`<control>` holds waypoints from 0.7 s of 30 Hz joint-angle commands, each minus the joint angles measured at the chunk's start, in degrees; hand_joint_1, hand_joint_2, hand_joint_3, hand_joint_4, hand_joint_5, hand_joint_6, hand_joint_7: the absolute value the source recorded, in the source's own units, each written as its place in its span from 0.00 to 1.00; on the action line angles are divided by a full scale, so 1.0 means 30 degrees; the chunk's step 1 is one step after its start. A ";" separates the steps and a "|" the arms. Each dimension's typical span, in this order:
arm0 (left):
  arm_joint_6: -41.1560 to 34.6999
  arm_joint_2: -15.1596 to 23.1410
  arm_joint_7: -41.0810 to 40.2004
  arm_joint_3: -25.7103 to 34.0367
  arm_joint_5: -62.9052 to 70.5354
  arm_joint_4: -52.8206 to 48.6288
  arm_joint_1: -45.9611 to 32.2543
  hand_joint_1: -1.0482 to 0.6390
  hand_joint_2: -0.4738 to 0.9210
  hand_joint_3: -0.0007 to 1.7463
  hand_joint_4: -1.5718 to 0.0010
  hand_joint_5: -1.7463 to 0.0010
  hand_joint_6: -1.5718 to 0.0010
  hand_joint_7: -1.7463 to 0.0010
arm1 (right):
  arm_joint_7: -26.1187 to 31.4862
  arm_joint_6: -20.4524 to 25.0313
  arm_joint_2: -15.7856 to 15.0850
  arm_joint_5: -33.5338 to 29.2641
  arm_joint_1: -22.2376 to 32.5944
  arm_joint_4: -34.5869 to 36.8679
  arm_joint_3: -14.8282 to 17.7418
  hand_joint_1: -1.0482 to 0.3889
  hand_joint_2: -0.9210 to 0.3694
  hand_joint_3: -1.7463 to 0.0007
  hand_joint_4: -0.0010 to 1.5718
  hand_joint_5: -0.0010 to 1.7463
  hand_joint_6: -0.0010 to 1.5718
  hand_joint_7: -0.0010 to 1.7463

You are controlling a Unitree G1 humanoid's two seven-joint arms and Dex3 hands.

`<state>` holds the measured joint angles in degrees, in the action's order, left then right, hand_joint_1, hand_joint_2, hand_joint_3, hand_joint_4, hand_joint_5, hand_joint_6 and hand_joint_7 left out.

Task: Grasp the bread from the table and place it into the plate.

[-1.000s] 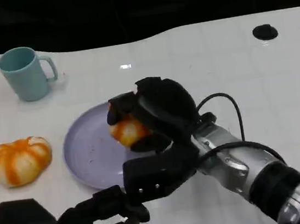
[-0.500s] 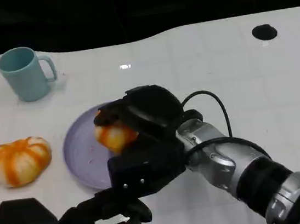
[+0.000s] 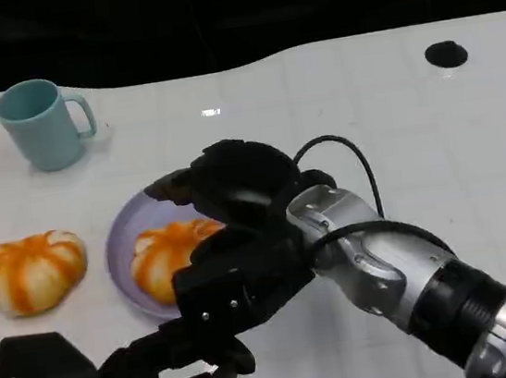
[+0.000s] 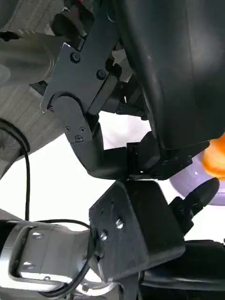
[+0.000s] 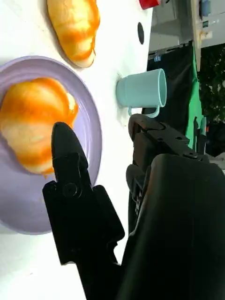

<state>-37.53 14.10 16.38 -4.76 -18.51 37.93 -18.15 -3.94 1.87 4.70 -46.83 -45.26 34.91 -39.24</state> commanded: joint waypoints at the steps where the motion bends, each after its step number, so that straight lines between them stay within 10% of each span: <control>1: 0.0226 0.0204 0.0028 0.0218 -0.0051 -0.0069 -0.0073 0.41 0.84 0.53 0.60 0.00 0.62 0.14 | -0.0712 0.0309 -0.0935 -0.0065 0.0779 -0.1678 0.0071 0.18 0.00 0.85 0.12 0.14 0.22 0.01; 21: 0.0220 0.0263 0.0054 0.0352 -0.0035 -0.0449 0.0223 0.42 0.85 0.53 0.59 0.00 0.62 0.16 | -0.2379 -0.3523 -0.6145 0.2910 0.7093 -1.0564 0.2859 0.25 0.00 0.89 0.21 0.19 0.27 0.02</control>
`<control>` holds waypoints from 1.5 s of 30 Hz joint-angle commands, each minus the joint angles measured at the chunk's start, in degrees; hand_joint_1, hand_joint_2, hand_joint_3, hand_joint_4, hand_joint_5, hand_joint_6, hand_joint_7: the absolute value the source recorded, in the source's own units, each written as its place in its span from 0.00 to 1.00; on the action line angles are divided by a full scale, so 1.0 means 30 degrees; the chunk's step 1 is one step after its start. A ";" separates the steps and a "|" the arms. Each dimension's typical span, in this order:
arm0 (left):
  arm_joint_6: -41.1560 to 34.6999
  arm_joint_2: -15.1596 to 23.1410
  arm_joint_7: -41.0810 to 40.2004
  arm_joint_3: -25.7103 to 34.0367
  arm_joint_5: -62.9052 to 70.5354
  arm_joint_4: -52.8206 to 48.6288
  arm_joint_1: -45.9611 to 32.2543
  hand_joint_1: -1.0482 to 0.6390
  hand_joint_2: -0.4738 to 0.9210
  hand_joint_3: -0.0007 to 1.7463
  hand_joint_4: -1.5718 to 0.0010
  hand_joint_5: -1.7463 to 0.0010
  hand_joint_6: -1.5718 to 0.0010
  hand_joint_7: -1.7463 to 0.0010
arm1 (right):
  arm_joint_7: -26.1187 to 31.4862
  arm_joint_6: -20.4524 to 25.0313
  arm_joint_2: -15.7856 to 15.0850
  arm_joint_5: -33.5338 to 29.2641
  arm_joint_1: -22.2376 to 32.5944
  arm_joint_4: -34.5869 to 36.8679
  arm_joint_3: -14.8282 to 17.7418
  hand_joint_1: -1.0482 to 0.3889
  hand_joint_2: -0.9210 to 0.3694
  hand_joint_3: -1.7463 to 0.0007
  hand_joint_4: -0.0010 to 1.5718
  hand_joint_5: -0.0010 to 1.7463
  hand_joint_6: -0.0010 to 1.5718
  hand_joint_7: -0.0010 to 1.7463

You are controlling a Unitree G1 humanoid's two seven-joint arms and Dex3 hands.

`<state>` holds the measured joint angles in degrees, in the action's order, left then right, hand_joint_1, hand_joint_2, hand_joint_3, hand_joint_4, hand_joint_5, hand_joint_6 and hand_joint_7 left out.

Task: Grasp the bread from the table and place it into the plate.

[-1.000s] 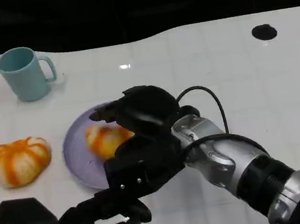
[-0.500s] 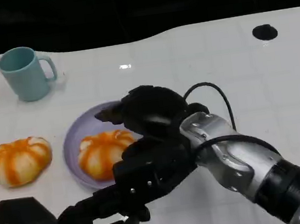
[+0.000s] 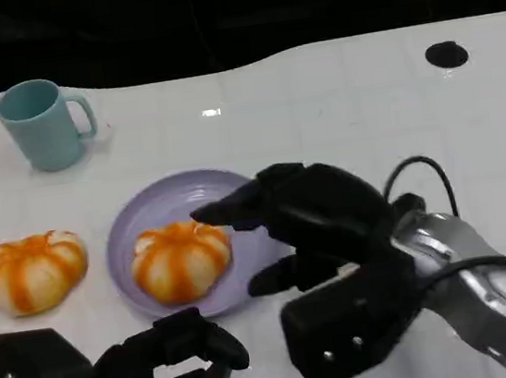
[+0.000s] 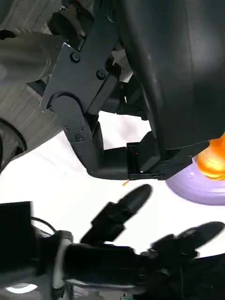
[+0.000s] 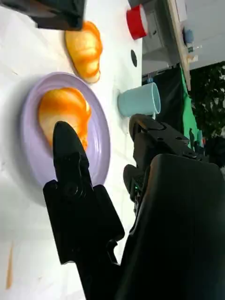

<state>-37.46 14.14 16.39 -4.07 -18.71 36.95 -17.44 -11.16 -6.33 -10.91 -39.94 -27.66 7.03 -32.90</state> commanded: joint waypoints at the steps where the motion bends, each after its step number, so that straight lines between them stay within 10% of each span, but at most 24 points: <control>1: 0.0190 0.0228 0.0059 0.0129 0.0004 -0.0152 0.0000 0.43 0.85 0.53 0.59 0.00 0.61 0.16 | 0.0112 -0.1026 -0.1100 0.0773 0.1567 -0.1517 0.0919 0.26 0.00 0.90 0.22 0.19 0.28 0.02; 12: 0.0311 0.0160 0.0113 0.0112 0.0011 -0.0627 0.0412 0.43 0.89 0.47 0.59 0.00 0.62 0.16 | 0.2147 -0.4515 -0.2725 0.2333 0.5631 -0.2909 0.3539 0.37 0.01 0.97 0.39 0.29 0.46 0.08; 20: 0.0582 0.0186 0.0186 0.0069 0.0075 -0.0868 0.0523 0.43 0.90 0.47 0.58 0.00 0.62 0.16 | 0.2803 -0.5496 -0.2951 0.2715 0.7707 -0.3956 0.4985 0.49 0.02 0.97 0.50 0.58 0.63 0.22; 26: 0.0938 0.0236 0.0302 0.0056 0.0105 -0.1006 0.0442 0.44 0.90 0.47 0.58 0.00 0.63 0.15 | 0.3238 -0.6225 -0.3065 0.3100 0.9230 -0.4664 0.6063 0.58 0.26 0.58 0.53 0.83 0.52 0.63; 33: 0.0887 0.0276 0.0339 0.0112 -0.0019 -0.1030 0.0442 0.43 0.90 0.47 0.58 0.00 0.63 0.15 | 0.3382 -0.6208 -0.3214 0.3058 1.0896 -0.5665 0.7277 0.61 0.42 0.33 0.55 0.90 0.59 0.66; 45: 0.0993 0.0325 0.0445 0.0222 -0.0078 -0.1269 0.0505 0.43 0.90 0.47 0.58 0.00 0.63 0.16 | 0.4070 -0.4797 -0.2536 0.2299 1.3778 -0.7701 0.8451 0.62 0.47 0.31 0.60 0.92 0.62 0.63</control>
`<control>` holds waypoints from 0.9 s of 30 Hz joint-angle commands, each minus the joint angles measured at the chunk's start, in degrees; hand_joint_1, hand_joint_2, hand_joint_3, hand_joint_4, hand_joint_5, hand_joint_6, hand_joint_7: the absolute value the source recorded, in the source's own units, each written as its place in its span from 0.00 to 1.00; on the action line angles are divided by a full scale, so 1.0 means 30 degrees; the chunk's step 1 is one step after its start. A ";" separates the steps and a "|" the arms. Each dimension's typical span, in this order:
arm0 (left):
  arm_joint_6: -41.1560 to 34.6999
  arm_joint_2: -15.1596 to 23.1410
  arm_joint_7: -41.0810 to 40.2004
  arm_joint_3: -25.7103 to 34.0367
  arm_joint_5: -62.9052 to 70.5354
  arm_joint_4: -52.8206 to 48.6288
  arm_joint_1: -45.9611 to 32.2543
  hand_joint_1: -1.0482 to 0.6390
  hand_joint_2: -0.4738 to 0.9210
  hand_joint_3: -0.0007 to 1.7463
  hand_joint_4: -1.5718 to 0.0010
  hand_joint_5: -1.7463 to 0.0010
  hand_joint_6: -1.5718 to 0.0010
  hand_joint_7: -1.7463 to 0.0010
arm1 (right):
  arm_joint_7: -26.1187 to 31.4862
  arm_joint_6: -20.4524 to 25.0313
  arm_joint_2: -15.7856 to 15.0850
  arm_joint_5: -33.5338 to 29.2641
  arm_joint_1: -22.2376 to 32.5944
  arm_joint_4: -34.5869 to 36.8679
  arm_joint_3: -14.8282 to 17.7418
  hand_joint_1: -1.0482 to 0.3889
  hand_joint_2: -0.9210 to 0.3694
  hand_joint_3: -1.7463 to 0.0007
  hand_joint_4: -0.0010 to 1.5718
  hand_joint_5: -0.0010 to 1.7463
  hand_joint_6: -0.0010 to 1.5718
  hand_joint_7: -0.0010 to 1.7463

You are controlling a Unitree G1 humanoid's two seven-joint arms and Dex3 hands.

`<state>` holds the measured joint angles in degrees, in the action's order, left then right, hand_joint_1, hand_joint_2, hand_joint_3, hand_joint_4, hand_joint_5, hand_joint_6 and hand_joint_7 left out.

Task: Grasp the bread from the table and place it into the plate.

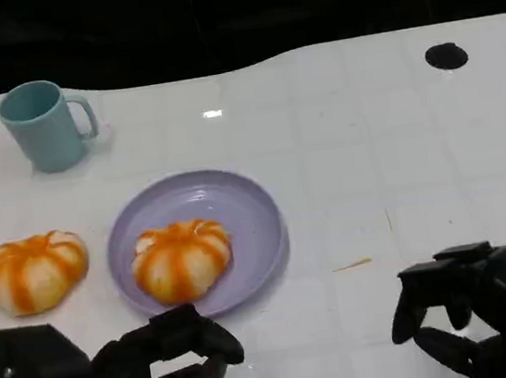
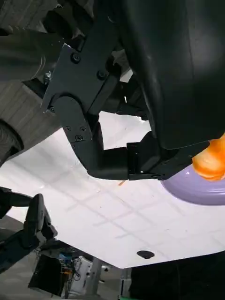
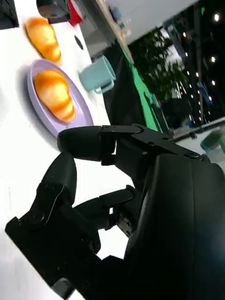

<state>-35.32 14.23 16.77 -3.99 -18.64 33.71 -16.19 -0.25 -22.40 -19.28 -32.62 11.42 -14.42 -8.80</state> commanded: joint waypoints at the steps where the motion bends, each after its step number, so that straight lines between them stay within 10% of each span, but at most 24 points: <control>1: 0.0306 0.0321 0.0333 0.0203 -0.0089 -0.0192 0.0076 0.43 0.90 0.47 0.58 0.00 0.63 0.16 | 0.0604 0.0602 0.0379 -0.0167 0.0890 -0.0502 0.0457 0.63 0.48 0.30 0.59 0.92 0.62 0.64; 27: 0.0532 0.0406 0.0445 0.0520 -0.0090 -0.0153 -0.0359 0.44 0.91 0.46 0.58 0.00 0.62 0.16 | 0.1432 0.2183 0.0933 -0.0859 0.0754 0.0557 0.0140 0.66 0.41 0.40 0.57 0.96 0.59 0.67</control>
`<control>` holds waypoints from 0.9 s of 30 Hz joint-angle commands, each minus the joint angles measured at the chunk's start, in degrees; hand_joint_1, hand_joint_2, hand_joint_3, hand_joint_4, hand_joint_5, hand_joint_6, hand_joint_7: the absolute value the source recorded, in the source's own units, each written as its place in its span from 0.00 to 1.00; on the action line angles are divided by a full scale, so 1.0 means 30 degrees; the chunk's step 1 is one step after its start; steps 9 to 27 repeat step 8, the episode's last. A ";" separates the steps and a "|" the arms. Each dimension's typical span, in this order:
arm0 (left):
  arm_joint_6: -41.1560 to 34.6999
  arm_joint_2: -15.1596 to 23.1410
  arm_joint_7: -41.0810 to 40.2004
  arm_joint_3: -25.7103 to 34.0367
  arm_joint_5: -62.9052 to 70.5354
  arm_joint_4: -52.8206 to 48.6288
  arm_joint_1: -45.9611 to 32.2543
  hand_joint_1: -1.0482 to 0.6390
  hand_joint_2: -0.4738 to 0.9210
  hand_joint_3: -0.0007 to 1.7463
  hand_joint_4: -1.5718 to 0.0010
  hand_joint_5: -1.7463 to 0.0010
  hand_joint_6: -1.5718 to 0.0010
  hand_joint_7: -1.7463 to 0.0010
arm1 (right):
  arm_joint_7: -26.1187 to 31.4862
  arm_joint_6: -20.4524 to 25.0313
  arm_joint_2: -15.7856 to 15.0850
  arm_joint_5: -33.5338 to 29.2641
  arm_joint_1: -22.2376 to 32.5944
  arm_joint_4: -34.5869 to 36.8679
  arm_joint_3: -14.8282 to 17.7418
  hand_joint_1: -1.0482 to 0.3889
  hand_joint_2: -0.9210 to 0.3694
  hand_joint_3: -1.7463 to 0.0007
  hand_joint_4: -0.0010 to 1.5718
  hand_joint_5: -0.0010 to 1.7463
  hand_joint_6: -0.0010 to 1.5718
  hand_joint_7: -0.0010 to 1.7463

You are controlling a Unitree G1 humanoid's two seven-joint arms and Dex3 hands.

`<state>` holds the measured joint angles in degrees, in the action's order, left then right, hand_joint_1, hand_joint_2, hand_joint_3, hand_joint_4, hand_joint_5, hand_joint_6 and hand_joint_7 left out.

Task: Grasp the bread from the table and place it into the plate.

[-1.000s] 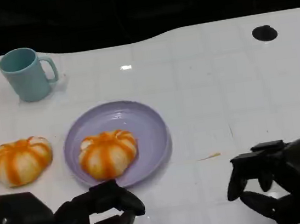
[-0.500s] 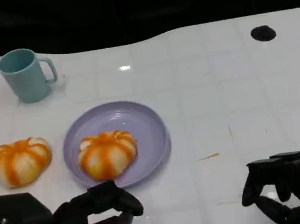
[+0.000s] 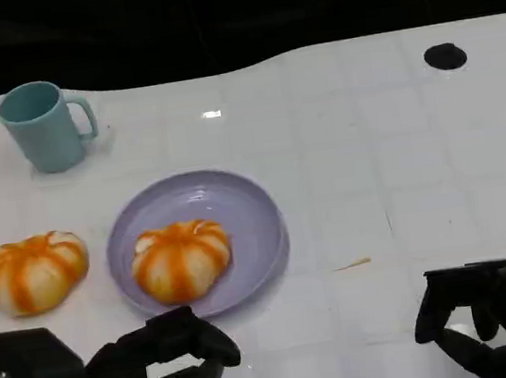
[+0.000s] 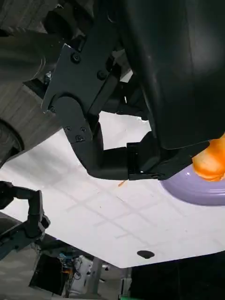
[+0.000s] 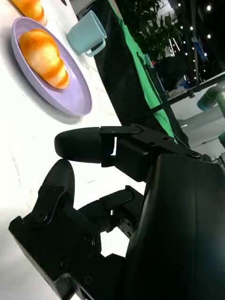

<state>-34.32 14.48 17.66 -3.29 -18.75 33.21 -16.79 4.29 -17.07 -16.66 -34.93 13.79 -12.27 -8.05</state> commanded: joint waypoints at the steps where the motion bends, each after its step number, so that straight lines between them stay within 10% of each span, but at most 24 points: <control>1: 0.0202 0.0292 0.0161 0.0337 -0.0106 -0.0013 -0.0147 0.44 0.90 0.46 0.58 0.00 0.62 0.16 | -0.0157 0.0548 0.0088 -0.0044 -0.0041 -0.0204 -0.0119 0.66 0.41 0.40 0.57 0.96 0.59 0.67; 27: 0.0244 0.0347 0.0335 0.0442 -0.0172 -0.0144 -0.0055 0.43 0.90 0.47 0.58 0.00 0.63 0.16 | -0.0181 0.0494 0.0072 0.0233 -0.0162 -0.0193 -0.0100 0.67 0.41 0.40 0.58 0.94 0.59 0.66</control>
